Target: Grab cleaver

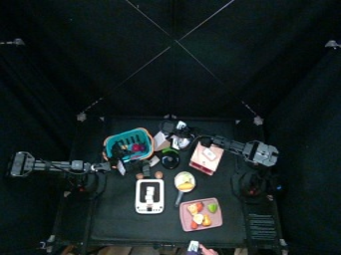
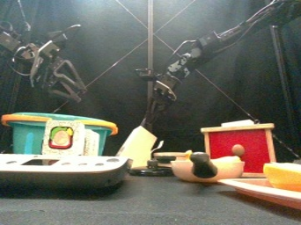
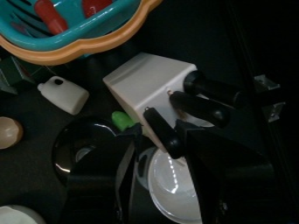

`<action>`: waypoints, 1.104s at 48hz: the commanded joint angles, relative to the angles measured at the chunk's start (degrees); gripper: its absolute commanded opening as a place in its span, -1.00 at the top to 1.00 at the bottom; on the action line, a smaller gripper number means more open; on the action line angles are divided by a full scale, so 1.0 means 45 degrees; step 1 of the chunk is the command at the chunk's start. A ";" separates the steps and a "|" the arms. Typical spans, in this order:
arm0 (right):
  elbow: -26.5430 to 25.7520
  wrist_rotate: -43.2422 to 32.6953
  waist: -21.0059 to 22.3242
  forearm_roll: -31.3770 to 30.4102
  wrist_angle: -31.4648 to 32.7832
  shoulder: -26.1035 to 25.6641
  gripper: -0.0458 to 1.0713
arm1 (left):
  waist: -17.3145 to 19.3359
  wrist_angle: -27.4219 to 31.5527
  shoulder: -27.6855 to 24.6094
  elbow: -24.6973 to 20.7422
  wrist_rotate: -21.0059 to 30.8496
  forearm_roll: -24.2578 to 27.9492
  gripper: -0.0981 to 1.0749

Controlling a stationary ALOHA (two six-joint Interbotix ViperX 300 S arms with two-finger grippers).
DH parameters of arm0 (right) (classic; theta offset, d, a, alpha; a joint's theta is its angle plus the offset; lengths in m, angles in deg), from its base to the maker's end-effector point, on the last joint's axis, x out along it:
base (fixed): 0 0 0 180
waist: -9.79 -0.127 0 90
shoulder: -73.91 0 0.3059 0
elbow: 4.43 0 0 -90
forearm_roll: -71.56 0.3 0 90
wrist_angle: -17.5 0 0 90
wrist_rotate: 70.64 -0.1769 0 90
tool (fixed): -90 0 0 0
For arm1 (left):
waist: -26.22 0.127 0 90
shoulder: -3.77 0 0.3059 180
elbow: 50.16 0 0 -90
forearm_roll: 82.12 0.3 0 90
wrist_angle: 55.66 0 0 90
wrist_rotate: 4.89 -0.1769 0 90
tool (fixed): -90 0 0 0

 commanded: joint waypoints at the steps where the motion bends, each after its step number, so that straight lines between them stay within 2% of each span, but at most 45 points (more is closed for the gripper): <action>1: -0.0332 0.0039 -0.0020 0.0000 0.0020 -0.0312 -0.42 | 0.0039 0.0020 0.0000 -0.0137 0.0020 0.0039 -0.66; 19: -0.0391 -0.0059 -0.0020 0.0098 0.0059 -0.0312 0.01 | 0.0059 0.0020 0.0000 -0.0117 0.0020 0.0039 -0.66; 39: -0.0605 -0.0254 -0.0137 0.1289 0.0039 -0.0176 0.06 | 0.0059 0.0020 0.0000 -0.0117 0.0020 0.0039 -0.66; 53: -0.0547 -0.0234 -0.0078 0.1406 0.0098 -0.0137 0.13 | 0.0059 0.0020 0.0000 -0.0117 0.0020 0.0039 -0.66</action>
